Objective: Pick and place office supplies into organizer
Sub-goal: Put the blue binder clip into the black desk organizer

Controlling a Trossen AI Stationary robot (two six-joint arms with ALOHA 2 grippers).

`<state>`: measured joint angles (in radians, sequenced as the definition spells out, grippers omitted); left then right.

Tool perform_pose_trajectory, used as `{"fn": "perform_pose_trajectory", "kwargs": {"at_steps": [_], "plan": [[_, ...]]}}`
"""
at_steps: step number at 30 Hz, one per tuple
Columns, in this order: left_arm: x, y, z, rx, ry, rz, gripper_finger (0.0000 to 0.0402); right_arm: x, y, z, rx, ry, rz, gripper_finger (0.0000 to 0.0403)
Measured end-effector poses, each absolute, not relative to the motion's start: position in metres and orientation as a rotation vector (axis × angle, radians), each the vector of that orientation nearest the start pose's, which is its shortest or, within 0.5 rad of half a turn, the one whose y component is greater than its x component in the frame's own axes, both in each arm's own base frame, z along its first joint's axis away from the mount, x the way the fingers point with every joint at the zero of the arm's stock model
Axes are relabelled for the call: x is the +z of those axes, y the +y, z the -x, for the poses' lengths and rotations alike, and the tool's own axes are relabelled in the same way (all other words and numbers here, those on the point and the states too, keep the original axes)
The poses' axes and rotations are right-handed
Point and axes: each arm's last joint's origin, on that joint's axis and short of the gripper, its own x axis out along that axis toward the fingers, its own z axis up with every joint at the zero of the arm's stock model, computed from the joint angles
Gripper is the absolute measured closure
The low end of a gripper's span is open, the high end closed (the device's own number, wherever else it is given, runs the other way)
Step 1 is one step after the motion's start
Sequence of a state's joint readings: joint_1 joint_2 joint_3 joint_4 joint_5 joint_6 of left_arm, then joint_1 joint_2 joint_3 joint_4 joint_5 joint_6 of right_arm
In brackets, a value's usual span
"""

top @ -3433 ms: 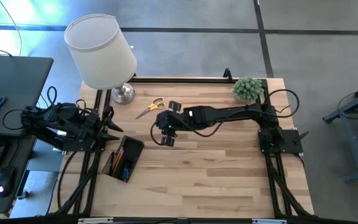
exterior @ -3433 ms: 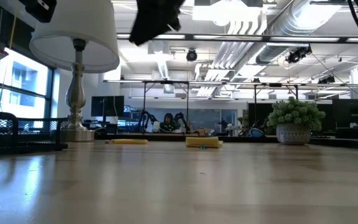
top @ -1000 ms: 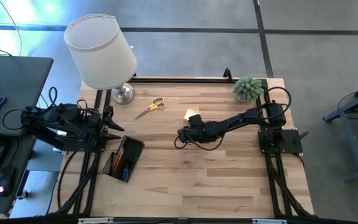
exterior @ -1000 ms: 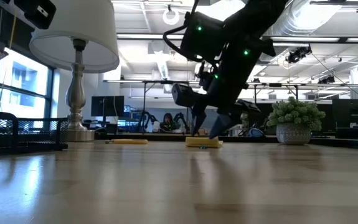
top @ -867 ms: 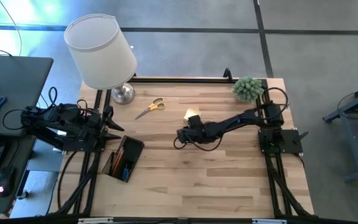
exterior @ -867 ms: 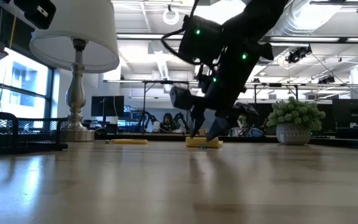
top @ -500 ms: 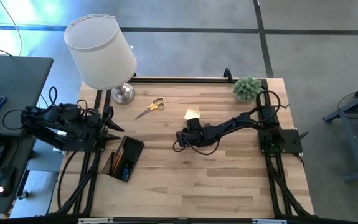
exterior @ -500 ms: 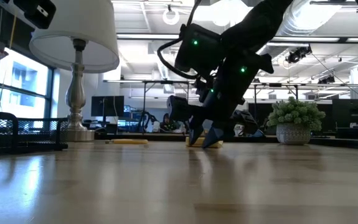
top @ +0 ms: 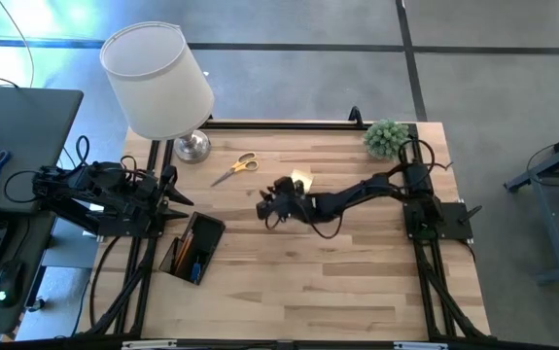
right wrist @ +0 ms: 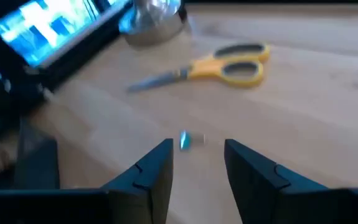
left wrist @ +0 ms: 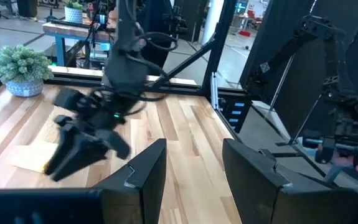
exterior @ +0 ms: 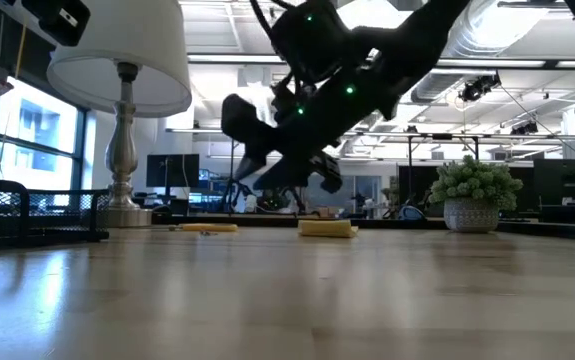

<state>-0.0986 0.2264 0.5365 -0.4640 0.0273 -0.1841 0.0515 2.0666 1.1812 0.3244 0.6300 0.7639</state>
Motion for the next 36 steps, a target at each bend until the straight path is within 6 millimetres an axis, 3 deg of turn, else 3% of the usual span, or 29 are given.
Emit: {"fn": "perform_pose_trajectory", "kwargs": {"at_steps": [6,15,22,26,36], "plan": [[0.280,-0.008,-0.073,-0.110,0.165,0.171,0.0256,0.143,-0.014,-0.434,-0.577,0.364,-0.441,0.0264],[0.280,-0.007,-0.073,-0.088,0.164,0.149,0.0256,0.169,-0.024,-0.453,-0.197,0.545,0.122,0.0264],[0.280,-0.006,-0.073,-0.041,0.159,0.114,0.0257,0.188,-0.065,-0.462,0.005,0.524,0.120,0.0264],[0.280,-0.006,-0.073,-0.035,0.160,0.112,0.0257,0.180,-0.081,-0.468,0.055,0.610,0.147,0.0264],[0.279,-0.005,-0.073,-0.025,0.161,0.094,0.0257,0.149,-0.087,-0.501,0.189,0.877,0.233,0.0264]]}}
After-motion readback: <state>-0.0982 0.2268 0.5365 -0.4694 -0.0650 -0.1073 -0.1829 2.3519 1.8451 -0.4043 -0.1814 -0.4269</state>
